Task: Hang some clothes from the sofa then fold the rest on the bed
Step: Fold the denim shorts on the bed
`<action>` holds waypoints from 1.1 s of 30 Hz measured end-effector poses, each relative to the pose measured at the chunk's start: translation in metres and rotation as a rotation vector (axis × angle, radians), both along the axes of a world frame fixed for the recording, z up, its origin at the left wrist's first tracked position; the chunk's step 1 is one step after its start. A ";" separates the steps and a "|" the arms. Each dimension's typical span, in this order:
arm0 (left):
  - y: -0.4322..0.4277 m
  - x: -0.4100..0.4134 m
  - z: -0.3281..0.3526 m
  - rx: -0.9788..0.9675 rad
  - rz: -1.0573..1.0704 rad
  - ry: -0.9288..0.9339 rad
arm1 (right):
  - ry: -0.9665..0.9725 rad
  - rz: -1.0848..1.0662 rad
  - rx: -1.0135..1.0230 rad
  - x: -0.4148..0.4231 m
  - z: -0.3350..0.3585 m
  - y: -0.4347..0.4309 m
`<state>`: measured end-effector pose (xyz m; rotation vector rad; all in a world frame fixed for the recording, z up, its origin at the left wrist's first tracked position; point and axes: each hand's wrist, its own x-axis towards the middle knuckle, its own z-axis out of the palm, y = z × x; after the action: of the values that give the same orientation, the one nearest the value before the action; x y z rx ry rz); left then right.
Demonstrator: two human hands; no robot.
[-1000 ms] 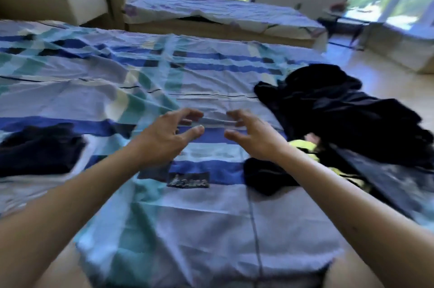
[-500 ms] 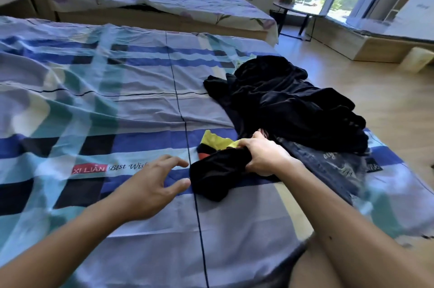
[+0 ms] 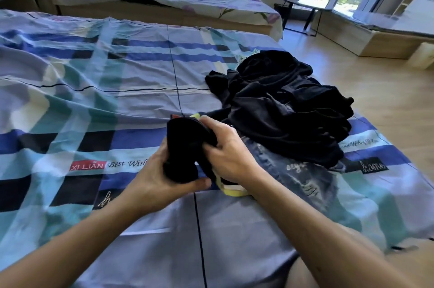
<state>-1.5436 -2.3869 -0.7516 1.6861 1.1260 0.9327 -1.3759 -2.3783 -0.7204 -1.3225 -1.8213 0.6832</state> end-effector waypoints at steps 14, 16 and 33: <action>-0.001 -0.022 -0.008 0.080 -0.180 0.293 | -0.806 -0.570 -0.421 0.109 0.021 0.025; -0.006 -0.020 -0.011 0.064 -0.283 0.411 | -0.751 -0.621 -0.575 0.123 0.019 0.024; -0.018 -0.004 0.025 0.015 -0.089 0.002 | 0.381 0.036 0.140 0.012 0.036 -0.015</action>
<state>-1.5481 -2.4047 -0.7263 1.7355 1.0388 0.8850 -1.3641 -2.3931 -0.6840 -0.9924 -1.5560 0.7549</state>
